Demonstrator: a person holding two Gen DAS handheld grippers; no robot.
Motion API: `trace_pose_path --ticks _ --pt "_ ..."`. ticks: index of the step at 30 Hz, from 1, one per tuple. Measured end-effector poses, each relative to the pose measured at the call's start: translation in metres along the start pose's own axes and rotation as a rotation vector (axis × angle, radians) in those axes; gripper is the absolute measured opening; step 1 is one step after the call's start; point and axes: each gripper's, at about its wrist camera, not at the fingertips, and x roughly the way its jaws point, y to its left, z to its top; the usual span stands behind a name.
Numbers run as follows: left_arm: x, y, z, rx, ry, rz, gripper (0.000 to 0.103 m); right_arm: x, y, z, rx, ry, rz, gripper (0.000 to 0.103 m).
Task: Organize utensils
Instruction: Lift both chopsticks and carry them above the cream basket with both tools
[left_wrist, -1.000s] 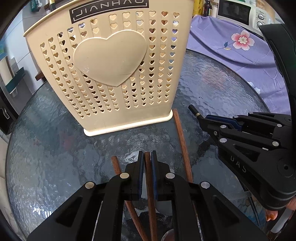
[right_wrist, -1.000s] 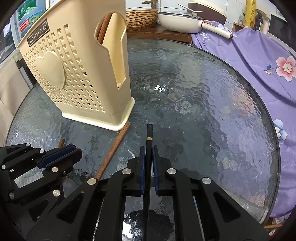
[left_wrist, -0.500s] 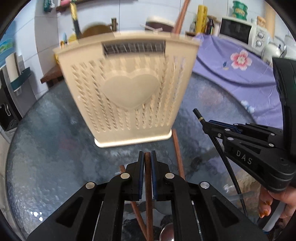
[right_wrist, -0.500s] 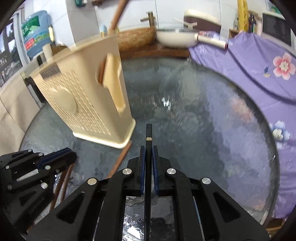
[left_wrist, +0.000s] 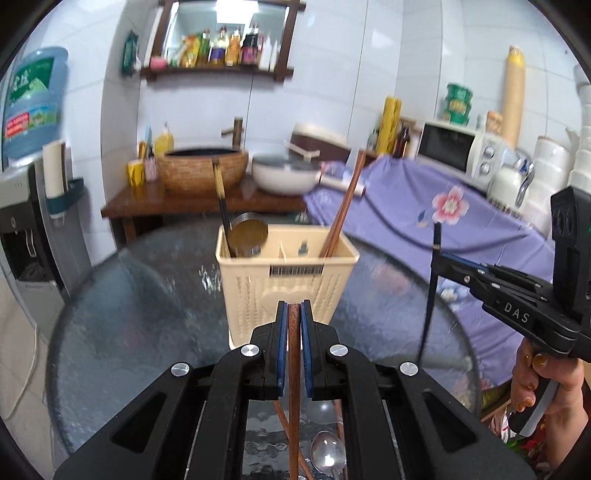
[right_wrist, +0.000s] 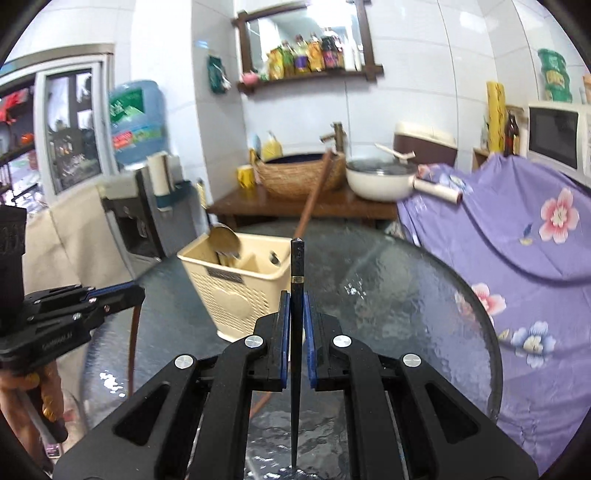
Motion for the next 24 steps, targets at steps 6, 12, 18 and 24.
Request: trace_pose_path --ticks 6,12,18,24 --pt "-0.022 -0.009 0.006 0.024 -0.055 0.005 0.007 -0.023 0.011 0.004 -0.037 -0.022 0.028 0.008" --pt "-0.025 -0.009 0.008 0.03 -0.061 0.013 0.007 -0.023 0.012 0.004 -0.026 -0.017 0.042 0.008" --pt "-0.035 -0.006 0.013 0.026 -0.076 0.003 0.007 -0.023 0.009 0.008 -0.017 -0.007 0.053 0.008" --pt "-0.043 0.0 0.021 0.006 -0.085 -0.017 0.007 -0.023 0.004 0.01 -0.002 0.005 0.067 0.008"
